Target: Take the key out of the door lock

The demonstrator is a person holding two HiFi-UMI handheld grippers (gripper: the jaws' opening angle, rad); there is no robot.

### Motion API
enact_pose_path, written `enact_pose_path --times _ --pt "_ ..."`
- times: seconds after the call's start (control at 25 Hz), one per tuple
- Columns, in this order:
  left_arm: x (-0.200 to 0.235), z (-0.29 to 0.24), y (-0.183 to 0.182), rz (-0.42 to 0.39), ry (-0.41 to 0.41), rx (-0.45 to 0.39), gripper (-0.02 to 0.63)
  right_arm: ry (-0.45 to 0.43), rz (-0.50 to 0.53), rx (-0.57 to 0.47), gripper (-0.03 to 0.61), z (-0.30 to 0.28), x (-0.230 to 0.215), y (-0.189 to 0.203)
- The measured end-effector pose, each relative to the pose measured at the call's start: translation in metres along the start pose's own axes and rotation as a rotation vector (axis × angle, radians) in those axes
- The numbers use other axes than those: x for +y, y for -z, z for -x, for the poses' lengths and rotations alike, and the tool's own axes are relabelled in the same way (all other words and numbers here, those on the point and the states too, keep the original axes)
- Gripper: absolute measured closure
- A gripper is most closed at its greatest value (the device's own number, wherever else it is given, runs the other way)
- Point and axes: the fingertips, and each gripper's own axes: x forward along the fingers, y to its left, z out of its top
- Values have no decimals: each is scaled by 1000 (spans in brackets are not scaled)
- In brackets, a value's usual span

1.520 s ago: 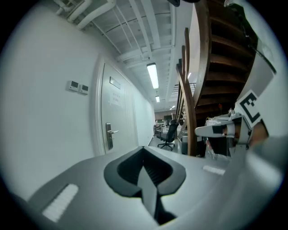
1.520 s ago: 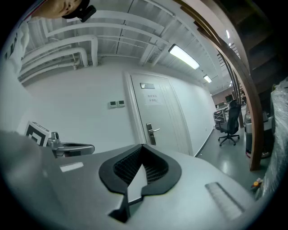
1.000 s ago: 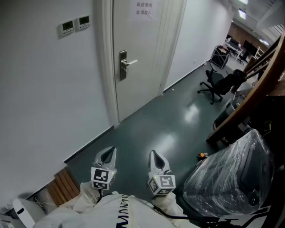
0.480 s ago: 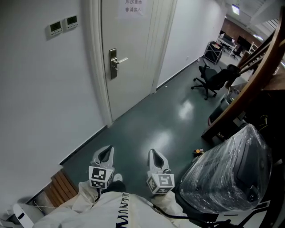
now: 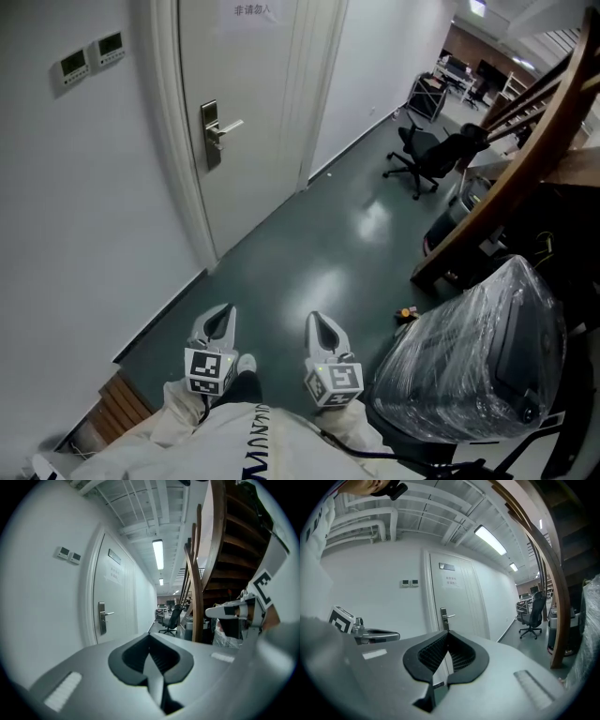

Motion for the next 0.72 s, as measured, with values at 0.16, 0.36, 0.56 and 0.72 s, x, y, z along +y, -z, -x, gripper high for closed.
enact_pose_path --times 0.16,0.36,0.56,0.72 --pt "29 -31 -5 11 4 -1 614 -1 16 9 577 -38 1 -8" --pt "71 -67 -12 11 0 -3 614 -1 17 14 577 -90 3 -16" --pt "97 -91 -17 6 4 -3 614 -2 13 21 577 -130 7 -17" --pt "127 -112 -18 22 -13 -5 614 -8 3 26 577 -161 11 -23"
